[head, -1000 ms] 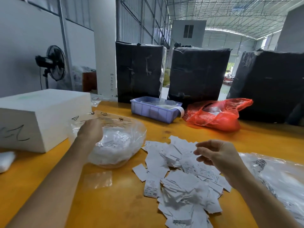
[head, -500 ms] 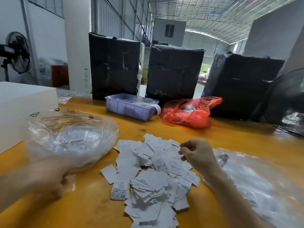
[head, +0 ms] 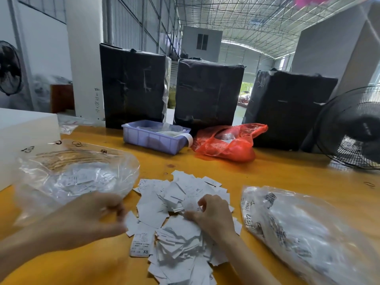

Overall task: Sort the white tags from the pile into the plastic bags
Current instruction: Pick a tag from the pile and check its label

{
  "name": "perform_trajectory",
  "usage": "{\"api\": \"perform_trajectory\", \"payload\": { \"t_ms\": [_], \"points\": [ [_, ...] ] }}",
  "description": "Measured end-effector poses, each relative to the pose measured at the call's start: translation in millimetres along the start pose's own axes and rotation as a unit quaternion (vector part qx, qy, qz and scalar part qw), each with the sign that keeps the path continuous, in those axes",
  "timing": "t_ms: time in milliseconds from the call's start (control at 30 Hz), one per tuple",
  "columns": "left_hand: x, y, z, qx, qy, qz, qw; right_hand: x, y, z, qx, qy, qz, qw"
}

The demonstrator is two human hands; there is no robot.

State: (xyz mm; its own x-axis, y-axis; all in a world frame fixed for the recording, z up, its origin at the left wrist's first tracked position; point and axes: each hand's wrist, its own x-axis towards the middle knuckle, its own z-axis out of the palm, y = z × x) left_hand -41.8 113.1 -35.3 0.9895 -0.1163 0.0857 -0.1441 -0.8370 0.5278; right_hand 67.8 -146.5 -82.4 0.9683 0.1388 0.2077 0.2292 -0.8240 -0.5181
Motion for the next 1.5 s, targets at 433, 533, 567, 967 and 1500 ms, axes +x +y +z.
{"api": "perform_trajectory", "payload": {
  "t_ms": [433,533,567,967,1500],
  "points": [
    [93.8,91.4,35.5,-0.388,0.010,-0.002,0.922,-5.6,8.5,-36.7,0.408,0.035,0.084,0.908],
    [89.4,89.9,44.2,-0.435,-0.002,-0.003,0.900,-3.0,9.5,-41.2,0.479,0.036,0.079,0.873],
    [88.9,89.7,45.5,-0.439,0.004,-0.010,0.898,-2.2,9.7,-41.9,0.496,0.029,0.071,0.865],
    [90.6,82.7,58.0,-0.432,0.053,-0.033,0.900,-5.4,-12.1,-55.4,0.532,-0.019,0.060,0.844],
    [86.1,84.4,64.6,-0.341,-0.017,-0.038,0.939,-15.4,-19.6,-49.4,0.304,-0.073,-0.041,0.949]
  ]
}}
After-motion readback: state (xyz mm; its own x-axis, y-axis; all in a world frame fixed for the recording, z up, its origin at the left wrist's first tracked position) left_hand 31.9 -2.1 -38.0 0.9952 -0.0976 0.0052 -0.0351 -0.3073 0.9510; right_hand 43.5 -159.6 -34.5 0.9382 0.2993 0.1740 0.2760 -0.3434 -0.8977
